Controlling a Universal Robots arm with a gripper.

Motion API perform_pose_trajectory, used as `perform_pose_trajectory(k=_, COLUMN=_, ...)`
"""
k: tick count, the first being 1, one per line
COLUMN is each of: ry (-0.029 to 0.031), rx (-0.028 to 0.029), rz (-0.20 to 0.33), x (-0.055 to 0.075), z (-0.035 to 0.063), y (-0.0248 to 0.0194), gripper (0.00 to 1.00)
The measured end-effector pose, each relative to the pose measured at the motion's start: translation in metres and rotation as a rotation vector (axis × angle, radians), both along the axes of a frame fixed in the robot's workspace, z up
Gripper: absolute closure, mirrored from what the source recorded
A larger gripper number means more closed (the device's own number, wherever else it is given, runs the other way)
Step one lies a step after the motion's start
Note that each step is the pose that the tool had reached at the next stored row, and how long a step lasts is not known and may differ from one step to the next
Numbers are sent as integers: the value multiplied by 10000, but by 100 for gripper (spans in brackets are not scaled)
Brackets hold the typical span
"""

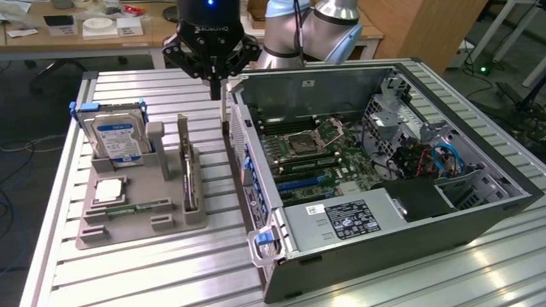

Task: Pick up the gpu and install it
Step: 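Reach for the gpu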

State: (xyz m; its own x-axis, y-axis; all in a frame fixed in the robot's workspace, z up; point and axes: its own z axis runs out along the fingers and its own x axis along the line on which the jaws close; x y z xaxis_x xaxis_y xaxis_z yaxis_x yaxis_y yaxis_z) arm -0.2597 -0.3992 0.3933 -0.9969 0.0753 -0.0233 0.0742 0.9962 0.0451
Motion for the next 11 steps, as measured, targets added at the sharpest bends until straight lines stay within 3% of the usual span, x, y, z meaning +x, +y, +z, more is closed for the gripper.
perform_pose_trajectory(k=11, ry=0, rx=-1, rz=0, x=-81, z=0, y=-1, gripper=89)
